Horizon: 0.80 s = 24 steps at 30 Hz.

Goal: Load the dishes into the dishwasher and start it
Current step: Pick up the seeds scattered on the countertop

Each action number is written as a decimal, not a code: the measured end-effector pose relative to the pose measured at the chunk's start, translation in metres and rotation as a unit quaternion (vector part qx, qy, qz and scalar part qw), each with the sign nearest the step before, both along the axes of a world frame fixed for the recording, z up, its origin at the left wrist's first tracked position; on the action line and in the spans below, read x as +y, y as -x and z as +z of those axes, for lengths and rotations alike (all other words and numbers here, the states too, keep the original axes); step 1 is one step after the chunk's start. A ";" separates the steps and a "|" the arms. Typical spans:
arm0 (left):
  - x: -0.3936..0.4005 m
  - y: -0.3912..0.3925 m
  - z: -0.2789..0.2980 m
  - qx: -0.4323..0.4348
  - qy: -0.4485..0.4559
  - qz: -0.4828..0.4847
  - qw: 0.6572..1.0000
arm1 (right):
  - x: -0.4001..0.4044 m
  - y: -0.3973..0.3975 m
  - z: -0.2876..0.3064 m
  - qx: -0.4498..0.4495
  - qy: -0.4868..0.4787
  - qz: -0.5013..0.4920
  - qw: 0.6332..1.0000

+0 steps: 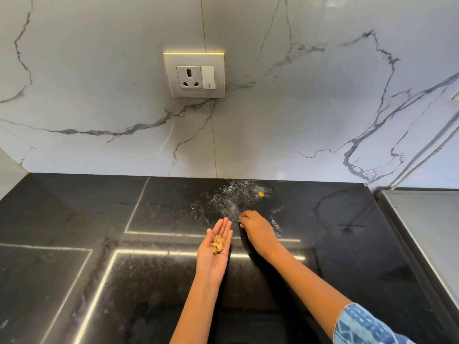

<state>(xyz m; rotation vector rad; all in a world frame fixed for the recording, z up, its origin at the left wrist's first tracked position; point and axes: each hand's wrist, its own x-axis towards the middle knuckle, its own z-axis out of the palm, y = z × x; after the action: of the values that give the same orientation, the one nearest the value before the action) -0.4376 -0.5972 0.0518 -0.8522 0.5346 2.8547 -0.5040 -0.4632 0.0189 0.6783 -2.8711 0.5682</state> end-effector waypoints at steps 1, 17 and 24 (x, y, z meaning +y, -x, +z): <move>0.002 0.003 -0.002 -0.003 0.004 0.001 1.000 | 0.002 -0.001 0.004 0.020 0.035 -0.006 0.999; 0.034 0.044 -0.008 0.016 -0.020 -0.006 1.000 | 0.037 0.058 0.019 0.004 0.071 -0.082 0.994; 0.032 0.020 -0.002 0.011 -0.014 -0.015 1.000 | 0.038 0.041 -0.002 -0.054 -0.037 -0.091 0.994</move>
<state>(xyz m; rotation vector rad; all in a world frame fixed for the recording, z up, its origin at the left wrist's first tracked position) -0.4574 -0.5656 0.0500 -0.8029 0.5052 2.8405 -0.5449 -0.4248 0.0167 0.4016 -3.0254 0.4885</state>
